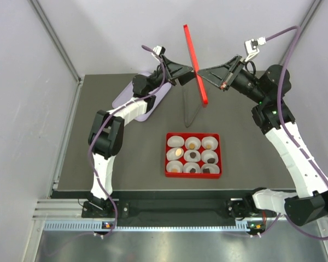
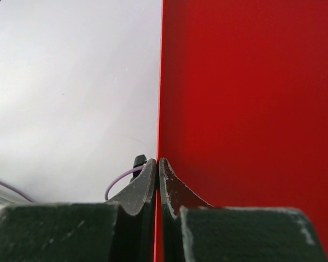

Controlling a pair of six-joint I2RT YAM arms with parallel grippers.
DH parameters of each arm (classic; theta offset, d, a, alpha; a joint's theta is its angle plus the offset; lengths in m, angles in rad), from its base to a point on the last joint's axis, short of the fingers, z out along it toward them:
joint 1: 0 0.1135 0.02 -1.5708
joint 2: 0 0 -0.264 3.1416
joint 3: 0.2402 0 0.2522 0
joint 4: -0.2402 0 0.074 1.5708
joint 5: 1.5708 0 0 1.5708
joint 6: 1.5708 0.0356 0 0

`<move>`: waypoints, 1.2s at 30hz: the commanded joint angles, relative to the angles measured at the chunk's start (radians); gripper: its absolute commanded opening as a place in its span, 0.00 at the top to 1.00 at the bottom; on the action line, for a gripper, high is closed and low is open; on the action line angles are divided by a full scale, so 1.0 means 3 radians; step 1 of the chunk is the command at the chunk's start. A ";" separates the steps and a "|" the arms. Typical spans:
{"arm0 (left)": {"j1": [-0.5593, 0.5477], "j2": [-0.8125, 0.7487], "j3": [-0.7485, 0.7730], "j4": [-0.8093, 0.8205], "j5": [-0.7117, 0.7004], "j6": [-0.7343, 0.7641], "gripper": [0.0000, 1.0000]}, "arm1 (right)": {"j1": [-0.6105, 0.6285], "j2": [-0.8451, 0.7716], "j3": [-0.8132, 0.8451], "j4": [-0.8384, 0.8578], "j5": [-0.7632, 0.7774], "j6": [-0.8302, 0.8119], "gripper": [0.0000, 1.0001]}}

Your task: Pack the chocolate

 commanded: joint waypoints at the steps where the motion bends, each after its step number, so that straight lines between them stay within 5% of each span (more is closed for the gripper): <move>1: 0.0000 -0.0084 0.0076 0.1479 -0.0100 -0.0053 0.01 | -0.0121 -0.0115 -0.0129 0.0488 -0.0060 0.0161 1.00; 16: 0.0026 -0.0084 -0.0052 0.1479 -0.0085 -0.0084 0.05 | -0.0632 -0.0084 -0.0401 0.0295 -0.0264 0.0049 0.99; 26: 0.0026 -0.0003 -0.0047 0.1479 -0.0070 -0.0089 0.05 | -0.0704 -0.0069 -0.0176 -0.0476 -0.0132 -0.0661 0.70; 31: 0.0026 -0.0003 -0.0037 0.1479 -0.0080 -0.0084 0.06 | -0.0704 -0.0089 -0.0109 -0.0687 -0.0029 -0.0897 0.71; 36: 0.0021 0.0018 -0.0042 0.1479 -0.0090 -0.0089 0.06 | -0.0699 -0.0094 -0.0200 -0.0632 -0.0095 -0.0898 0.85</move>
